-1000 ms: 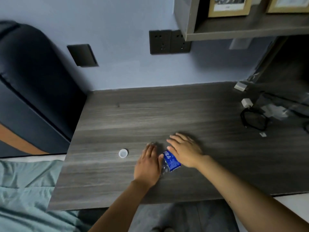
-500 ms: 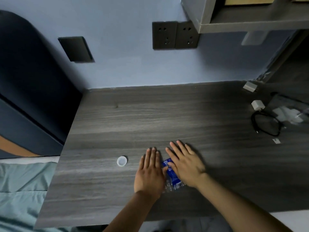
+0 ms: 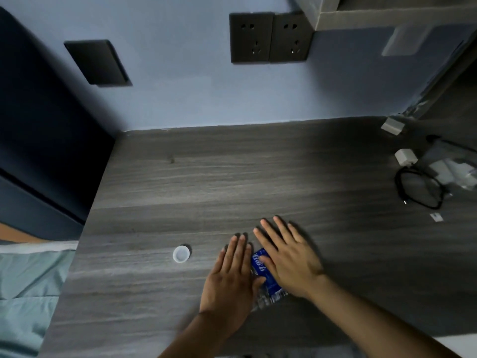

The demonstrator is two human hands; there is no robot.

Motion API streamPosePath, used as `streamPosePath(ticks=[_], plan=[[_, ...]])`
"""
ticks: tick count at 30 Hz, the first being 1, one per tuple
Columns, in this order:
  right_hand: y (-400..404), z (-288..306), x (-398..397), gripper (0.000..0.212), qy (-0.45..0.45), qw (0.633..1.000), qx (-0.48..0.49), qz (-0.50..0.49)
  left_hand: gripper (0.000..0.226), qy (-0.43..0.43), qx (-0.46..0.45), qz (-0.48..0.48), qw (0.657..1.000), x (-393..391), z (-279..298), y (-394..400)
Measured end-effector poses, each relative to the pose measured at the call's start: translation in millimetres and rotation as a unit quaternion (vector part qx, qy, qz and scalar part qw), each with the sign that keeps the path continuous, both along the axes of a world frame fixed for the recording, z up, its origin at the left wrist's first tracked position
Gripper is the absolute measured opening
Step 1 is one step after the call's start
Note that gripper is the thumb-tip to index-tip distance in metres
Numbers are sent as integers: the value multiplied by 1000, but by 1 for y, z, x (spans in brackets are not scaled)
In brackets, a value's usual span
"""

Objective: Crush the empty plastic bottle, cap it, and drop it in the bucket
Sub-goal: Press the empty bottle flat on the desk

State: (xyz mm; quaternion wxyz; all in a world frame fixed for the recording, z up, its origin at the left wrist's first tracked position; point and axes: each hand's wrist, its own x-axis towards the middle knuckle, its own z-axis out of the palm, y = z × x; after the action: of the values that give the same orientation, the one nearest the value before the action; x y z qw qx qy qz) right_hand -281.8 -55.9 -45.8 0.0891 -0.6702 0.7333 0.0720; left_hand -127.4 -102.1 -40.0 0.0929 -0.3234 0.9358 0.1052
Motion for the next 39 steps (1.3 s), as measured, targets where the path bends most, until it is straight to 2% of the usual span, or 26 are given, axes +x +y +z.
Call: streamPosePath(ticks=[4,8,12,16,21,27,30,33,35,37,39], plan=[[-1,7,3,57,5,999,1,-32,65,-19,10,3,1000,-3,-3,0],[0,-1,0,58,-18,1000,0,-1,67,-16,35,-14,999,1,0,-4],[3,0,1,58,0,1000,6,2,76,-34,46,-39,998,3,6,-3],[1,5,4,64,16,1000,2,-11,75,-20,-36,-19,999,-2,6,0],[1,6,4,72,19,999,-1,-46,72,-35,53,-2,998,-4,5,-4],[5,2,6,71,26,998,-8,-62,80,-40,-21,-35,998,0,7,2],[4,2,6,69,16,997,-3,-77,75,-44,32,-30,998,-1,-3,-1],[7,8,7,70,7,996,-1,-86,72,22,86,4,996,4,1,-7],[8,10,8,70,15,997,-6,-78,70,55,89,18,994,10,4,-5],[9,11,9,68,17,996,-6,-87,61,61,95,57,992,15,7,-2],[9,13,10,67,19,995,-6,-98,54,52,140,92,985,19,14,-3]])
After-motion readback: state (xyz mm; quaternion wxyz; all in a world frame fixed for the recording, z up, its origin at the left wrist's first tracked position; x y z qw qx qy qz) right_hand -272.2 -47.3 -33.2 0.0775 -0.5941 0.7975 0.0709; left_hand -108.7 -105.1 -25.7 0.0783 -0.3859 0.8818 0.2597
